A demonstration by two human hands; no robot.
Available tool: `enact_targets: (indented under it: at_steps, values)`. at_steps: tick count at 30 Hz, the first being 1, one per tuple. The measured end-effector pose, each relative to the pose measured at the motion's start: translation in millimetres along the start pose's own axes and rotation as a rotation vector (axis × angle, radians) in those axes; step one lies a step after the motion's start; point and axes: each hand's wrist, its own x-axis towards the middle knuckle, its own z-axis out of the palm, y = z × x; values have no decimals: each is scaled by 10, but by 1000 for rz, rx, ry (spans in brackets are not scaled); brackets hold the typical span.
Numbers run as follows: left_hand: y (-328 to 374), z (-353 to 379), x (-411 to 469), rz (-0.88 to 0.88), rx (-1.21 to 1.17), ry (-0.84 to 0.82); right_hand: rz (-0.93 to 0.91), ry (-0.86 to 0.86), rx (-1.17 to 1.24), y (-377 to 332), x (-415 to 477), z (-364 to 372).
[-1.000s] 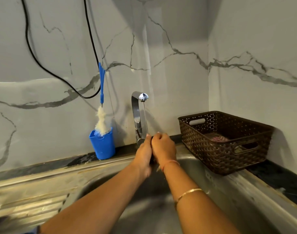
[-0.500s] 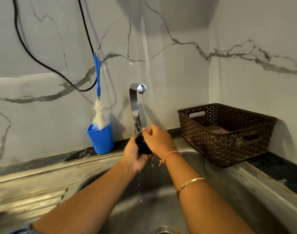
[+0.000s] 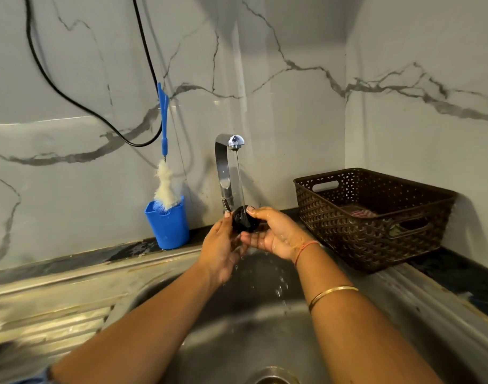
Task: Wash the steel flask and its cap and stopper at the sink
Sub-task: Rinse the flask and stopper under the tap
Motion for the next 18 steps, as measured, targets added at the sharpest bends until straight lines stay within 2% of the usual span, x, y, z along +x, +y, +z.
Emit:
enact_targets:
  at_steps: [5,9,11,13,16,18]
  values:
    - [57,-104,-6,30,-113,-93,-16,-96,141,9,-26,-48]
    - [134,-133,-12,20,-189,-123,-56,-147,150,-2,-49,-57]
    - [138,-147,-6,36,-152,-136,-62,-139,150,-3,-53,-52]
    - [99,-169,18,143,43,-117,-52,-106,159,3,-38,-55]
    - [85,-209,21,499,575,-66,-62,-52,137,11,-2,-62]
    - [111,-222,26,620,799,-74,-71,-18,67,21,18,-66]
